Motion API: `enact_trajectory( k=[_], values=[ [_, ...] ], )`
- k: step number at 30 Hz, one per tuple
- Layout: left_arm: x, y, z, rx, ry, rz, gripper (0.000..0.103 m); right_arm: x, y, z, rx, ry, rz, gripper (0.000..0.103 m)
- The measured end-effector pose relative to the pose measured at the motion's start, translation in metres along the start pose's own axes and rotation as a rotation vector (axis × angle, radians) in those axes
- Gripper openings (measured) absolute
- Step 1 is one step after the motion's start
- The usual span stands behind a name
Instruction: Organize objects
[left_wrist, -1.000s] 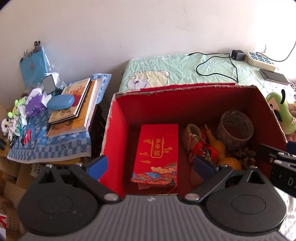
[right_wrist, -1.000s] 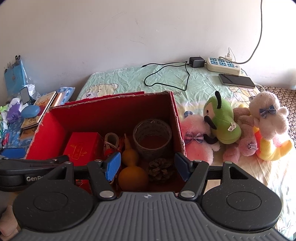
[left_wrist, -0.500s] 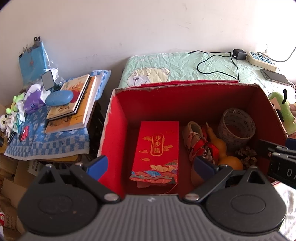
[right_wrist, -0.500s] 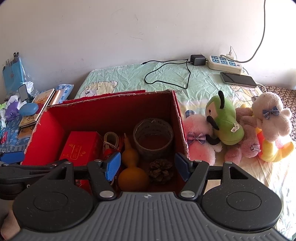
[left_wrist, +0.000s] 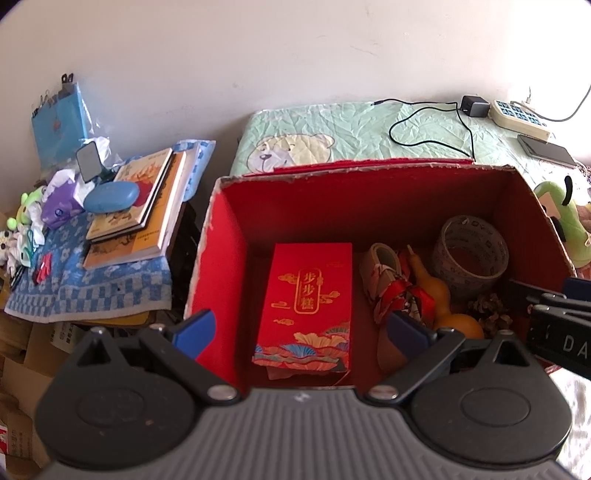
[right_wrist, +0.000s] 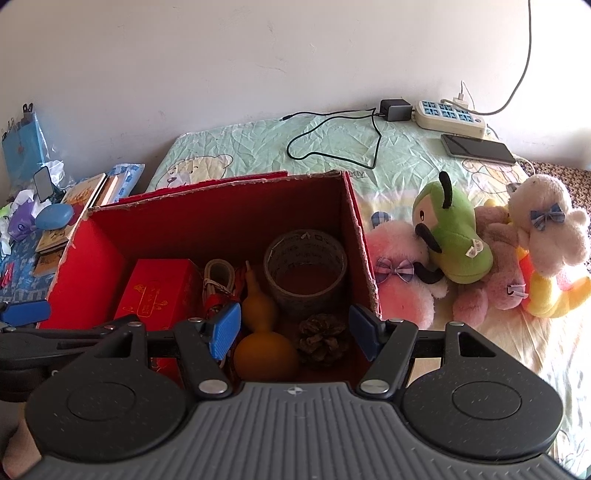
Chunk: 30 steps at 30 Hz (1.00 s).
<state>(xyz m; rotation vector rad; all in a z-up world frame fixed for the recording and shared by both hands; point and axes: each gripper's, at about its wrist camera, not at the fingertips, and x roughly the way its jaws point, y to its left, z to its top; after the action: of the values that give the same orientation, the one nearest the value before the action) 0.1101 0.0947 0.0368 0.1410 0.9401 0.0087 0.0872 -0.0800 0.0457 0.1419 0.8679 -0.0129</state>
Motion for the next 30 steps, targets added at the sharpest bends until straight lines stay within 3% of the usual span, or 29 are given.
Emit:
enact_trajectory(
  k=[30],
  values=[
    [-0.0006, -0.0056, -0.0019, 0.008, -0.013, -0.003, 0.099, -0.0035, -0.0044, -0.0033, 0.005, -0.023, 0.042, 0.066]
  ],
)
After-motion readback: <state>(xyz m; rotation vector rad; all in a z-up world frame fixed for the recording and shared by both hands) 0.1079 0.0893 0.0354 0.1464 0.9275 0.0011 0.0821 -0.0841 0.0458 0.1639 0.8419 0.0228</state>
